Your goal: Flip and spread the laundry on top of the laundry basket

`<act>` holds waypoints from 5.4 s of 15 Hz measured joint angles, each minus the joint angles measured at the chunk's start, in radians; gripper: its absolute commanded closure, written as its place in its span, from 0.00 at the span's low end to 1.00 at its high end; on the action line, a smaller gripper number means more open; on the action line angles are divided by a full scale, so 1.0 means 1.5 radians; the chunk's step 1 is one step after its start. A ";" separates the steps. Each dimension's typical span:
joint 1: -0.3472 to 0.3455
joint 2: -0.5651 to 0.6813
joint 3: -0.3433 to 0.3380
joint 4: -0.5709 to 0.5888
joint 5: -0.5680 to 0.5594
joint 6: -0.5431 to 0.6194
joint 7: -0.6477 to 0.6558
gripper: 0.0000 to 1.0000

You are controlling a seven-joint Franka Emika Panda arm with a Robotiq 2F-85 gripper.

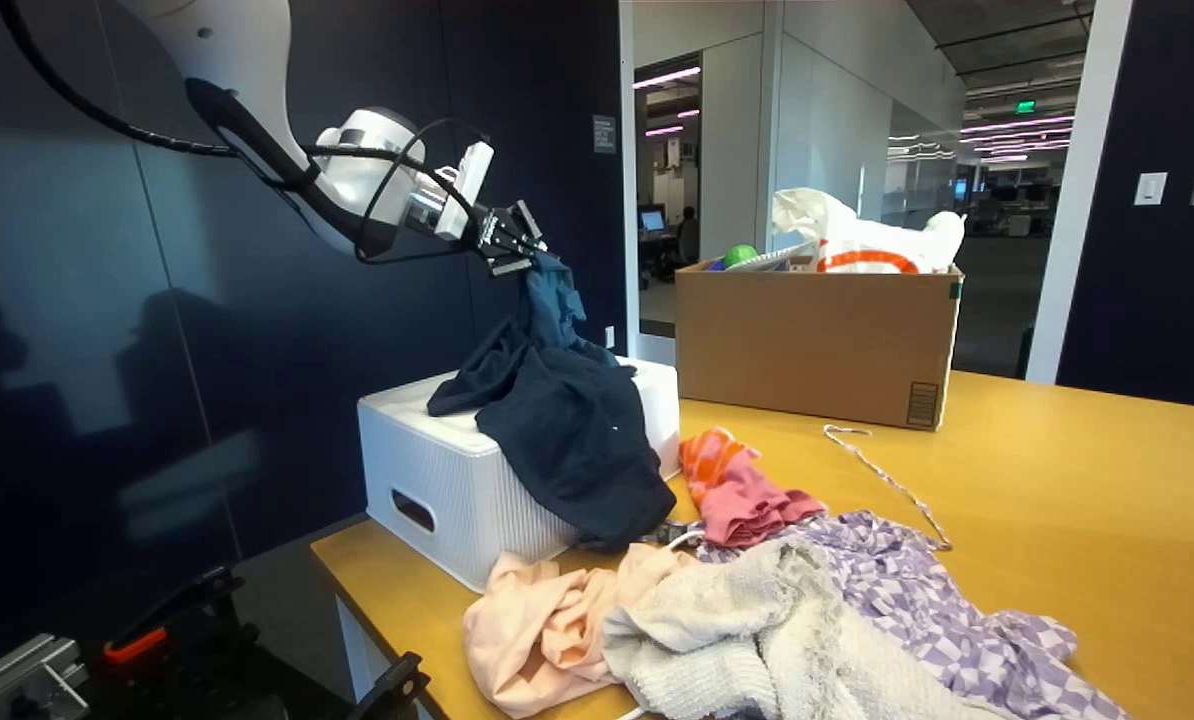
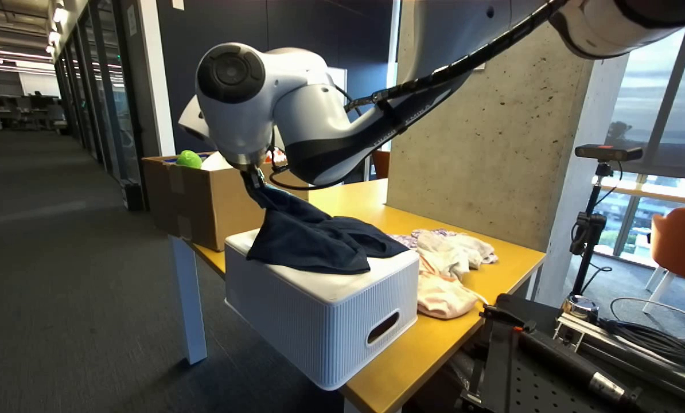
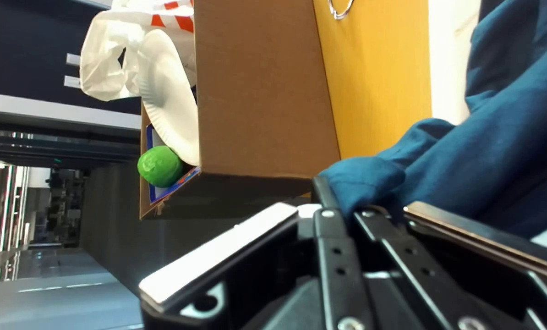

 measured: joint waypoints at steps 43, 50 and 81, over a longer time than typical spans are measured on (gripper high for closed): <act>-0.186 -0.398 0.015 -0.575 1.180 0.081 -0.400 0.00; -0.198 -0.348 -0.006 -0.573 1.180 0.138 -0.399 0.00; -0.238 -0.285 0.047 -0.526 1.200 0.200 -0.404 0.42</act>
